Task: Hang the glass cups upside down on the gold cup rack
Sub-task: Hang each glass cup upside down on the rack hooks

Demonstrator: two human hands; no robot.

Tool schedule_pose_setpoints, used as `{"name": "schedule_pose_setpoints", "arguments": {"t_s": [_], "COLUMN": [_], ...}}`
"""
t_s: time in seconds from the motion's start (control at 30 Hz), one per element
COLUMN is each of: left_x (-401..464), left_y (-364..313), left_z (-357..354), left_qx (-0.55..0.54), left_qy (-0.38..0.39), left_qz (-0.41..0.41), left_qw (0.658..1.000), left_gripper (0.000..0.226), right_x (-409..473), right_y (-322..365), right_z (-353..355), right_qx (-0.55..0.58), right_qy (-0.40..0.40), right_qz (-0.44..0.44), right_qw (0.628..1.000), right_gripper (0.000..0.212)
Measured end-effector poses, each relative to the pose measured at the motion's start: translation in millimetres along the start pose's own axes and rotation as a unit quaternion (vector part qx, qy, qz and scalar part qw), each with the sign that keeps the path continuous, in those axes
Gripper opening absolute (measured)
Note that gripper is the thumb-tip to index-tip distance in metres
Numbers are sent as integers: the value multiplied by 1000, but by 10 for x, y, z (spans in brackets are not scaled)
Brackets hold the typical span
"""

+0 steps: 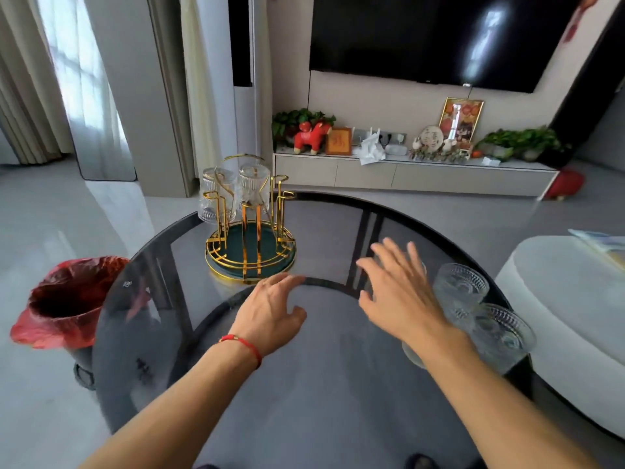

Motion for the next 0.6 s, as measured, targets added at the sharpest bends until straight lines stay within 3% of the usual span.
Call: {"name": "schedule_pose_setpoints", "arguments": {"t_s": [0.13, 0.2, 0.27, 0.33, 0.47, 0.6], "left_x": [-27, -42, -54, -48, -27, -22], "left_y": [-202, -235, -228, -194, -133, -125], "left_z": [22, 14, -11, -33, -67, -100], "left_qx": [-34, -37, -38, -43, -88, -247], "left_qy": [-9, -5, 9, 26, 37, 32], "left_qz": [-12, -9, -2, 9, 38, 131], "left_qw": [999, 999, 999, 999, 995, 960], "left_gripper": [54, 52, 52, 52, 44, 27], "right_x": [161, 196, 226, 253, 248, 154], "right_y": [-286, -258, -226, -219, -160, -38], "right_z": [-22, -82, -96, -63, -27, 3], "right_qx": [-96, -94, -78, -36, 119, 264], "right_qy": [102, 157, 151, 134, 154, 117], "right_qz": [-112, -128, -120, -104, -94, -80], "right_qw": [984, 975, 978, 985, 976, 954], "right_gripper": [79, 79, 67, 63, 78, 76]}}
Point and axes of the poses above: each hand's wrist, its own x-axis towards the middle knuckle, its own z-axis out of the back of the hand, y = z × x, the point moved 3 cm from there along x, towards the middle knuckle, and after that the axes turned 5 degrees about -z, right-handed, at the moved point
